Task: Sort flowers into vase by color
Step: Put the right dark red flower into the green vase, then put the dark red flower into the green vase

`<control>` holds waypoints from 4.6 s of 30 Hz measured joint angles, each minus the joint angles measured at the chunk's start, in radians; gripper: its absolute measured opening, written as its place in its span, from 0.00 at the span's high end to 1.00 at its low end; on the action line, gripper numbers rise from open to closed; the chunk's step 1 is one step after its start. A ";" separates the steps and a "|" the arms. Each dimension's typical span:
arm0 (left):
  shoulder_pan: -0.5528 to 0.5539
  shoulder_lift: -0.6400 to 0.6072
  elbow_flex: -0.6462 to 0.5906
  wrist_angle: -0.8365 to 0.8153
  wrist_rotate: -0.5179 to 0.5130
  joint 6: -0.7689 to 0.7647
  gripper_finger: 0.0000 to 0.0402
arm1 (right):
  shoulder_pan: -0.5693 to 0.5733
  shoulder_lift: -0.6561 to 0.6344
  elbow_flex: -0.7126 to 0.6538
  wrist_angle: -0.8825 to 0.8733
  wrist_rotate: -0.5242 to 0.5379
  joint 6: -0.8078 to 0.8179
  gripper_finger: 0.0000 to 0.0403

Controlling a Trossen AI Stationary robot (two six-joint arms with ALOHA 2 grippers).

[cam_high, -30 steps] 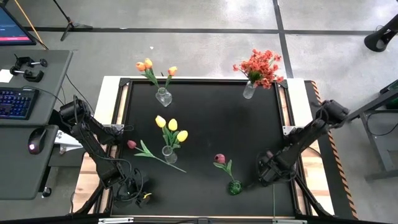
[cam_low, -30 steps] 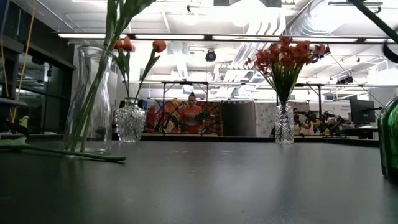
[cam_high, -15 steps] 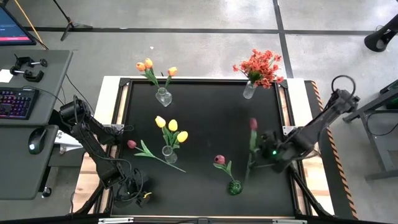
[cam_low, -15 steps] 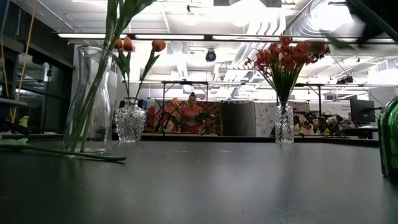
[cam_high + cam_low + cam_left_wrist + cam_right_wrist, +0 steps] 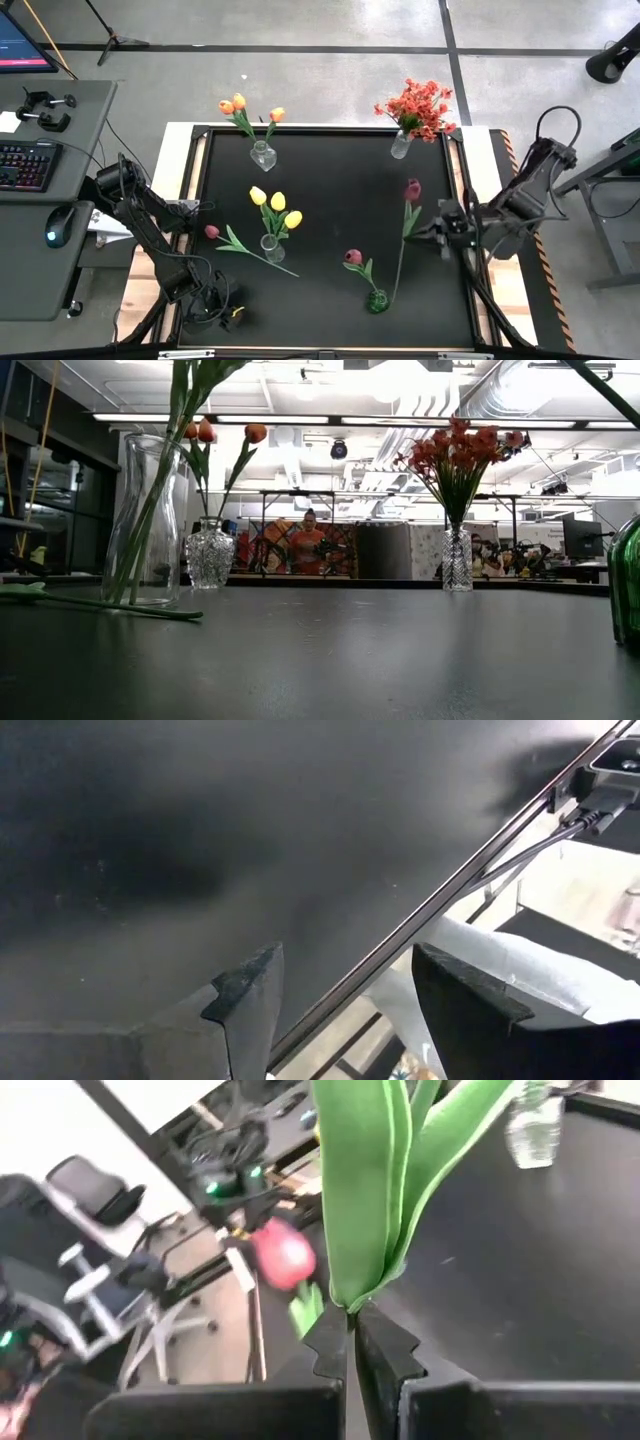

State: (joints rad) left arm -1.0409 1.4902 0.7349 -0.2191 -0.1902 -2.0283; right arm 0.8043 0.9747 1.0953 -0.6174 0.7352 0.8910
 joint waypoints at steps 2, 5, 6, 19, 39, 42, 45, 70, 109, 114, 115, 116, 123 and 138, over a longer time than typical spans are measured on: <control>0.000 0.000 0.000 0.002 0.000 -0.025 0.48 | 0.015 0.009 -0.015 0.017 0.009 -0.013 1.00; 0.000 0.000 0.000 0.012 0.000 -0.061 0.48 | 0.034 0.032 -0.076 0.085 0.072 -0.035 1.00; 0.000 0.000 0.000 0.018 0.000 -0.070 0.48 | 0.037 0.042 -0.100 0.117 0.080 -0.040 1.00; 0.000 0.000 0.000 0.023 -0.003 -0.088 0.48 | 0.036 0.072 -0.291 0.297 0.077 -0.033 1.00; 0.000 -0.001 0.000 0.006 -0.003 -0.091 0.48 | 0.027 0.011 -0.291 0.301 0.047 -0.132 1.00; 0.000 -0.001 0.000 0.006 -0.003 -0.091 0.48 | 0.016 0.015 -0.291 0.301 0.050 -0.133 1.00; 0.000 -0.001 0.000 0.006 -0.003 -0.091 0.48 | 0.000 0.026 -0.291 0.298 0.050 -0.133 1.00; 0.000 -0.001 0.000 -0.006 -0.003 -0.080 0.48 | -0.052 0.068 -0.292 0.285 -0.192 -0.237 1.00; 0.014 -0.136 0.000 0.007 0.023 0.017 0.48 | -0.052 0.069 -0.292 0.209 -0.769 0.053 0.36; 0.036 -0.245 0.000 0.007 -0.107 0.040 0.48 | -0.051 0.069 -0.292 0.159 -0.832 0.140 0.36; 0.043 -0.263 0.000 0.007 -0.134 0.043 0.48 | -0.051 0.069 -0.292 0.147 -0.845 0.155 0.36; 0.050 -0.279 0.000 0.007 -0.160 0.048 0.48 | -0.051 0.069 -0.292 0.135 -0.855 0.172 0.36; 0.126 -0.328 0.000 0.007 -0.236 0.223 0.48 | -0.051 0.069 -0.292 0.049 -0.909 0.329 0.36; 0.148 -0.331 0.000 0.045 -0.139 0.575 0.48 | -0.051 0.087 -0.292 0.019 -0.874 0.490 0.36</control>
State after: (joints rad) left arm -0.8927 1.1596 0.7345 -0.1740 -0.3287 -1.4535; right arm 0.7532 1.0618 0.8028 -0.5980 -0.1385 1.3806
